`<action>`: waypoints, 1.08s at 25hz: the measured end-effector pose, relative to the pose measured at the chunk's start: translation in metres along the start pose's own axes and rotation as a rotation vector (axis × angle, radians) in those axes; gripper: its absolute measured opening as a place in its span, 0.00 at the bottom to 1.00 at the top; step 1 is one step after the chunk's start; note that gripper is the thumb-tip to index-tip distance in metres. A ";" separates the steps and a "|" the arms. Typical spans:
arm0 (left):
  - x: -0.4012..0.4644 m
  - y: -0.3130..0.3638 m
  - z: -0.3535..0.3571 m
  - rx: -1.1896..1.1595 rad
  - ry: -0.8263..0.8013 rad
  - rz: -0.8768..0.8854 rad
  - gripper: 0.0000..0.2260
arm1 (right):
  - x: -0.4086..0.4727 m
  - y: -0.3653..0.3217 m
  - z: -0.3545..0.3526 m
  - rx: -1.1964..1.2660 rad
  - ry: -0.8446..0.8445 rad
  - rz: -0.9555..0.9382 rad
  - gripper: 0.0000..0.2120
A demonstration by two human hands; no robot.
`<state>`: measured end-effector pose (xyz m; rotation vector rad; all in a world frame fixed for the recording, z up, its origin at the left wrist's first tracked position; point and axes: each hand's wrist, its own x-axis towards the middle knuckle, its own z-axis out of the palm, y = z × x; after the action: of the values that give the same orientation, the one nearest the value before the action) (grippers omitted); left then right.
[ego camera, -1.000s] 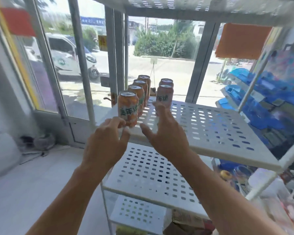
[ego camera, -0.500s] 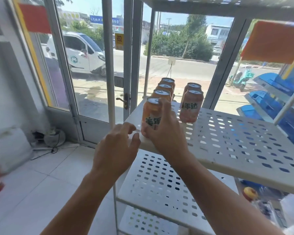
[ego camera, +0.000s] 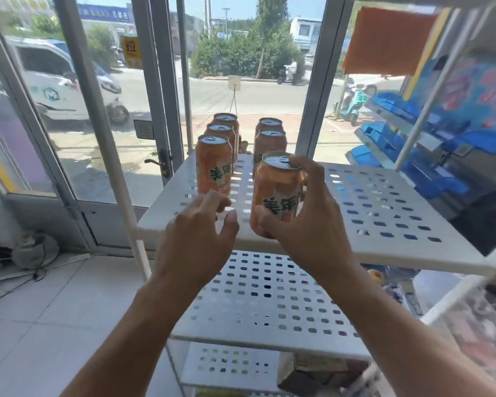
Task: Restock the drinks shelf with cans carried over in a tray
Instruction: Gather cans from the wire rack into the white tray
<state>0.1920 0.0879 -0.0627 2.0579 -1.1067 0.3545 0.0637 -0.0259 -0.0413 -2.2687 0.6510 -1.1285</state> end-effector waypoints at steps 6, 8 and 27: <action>-0.006 0.074 0.038 -0.133 -0.090 0.122 0.10 | -0.046 0.039 -0.083 -0.086 0.052 0.158 0.34; -0.018 0.104 0.053 -0.182 -0.152 0.184 0.09 | -0.070 0.049 -0.116 -0.099 0.082 0.243 0.34; -0.164 0.300 0.171 -0.399 -0.620 0.587 0.10 | -0.288 0.121 -0.295 -0.263 0.281 0.747 0.39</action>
<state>-0.1633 -0.0414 -0.1208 1.4796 -1.9769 -0.2439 -0.3560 -0.0079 -0.1307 -1.7811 1.6670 -1.0075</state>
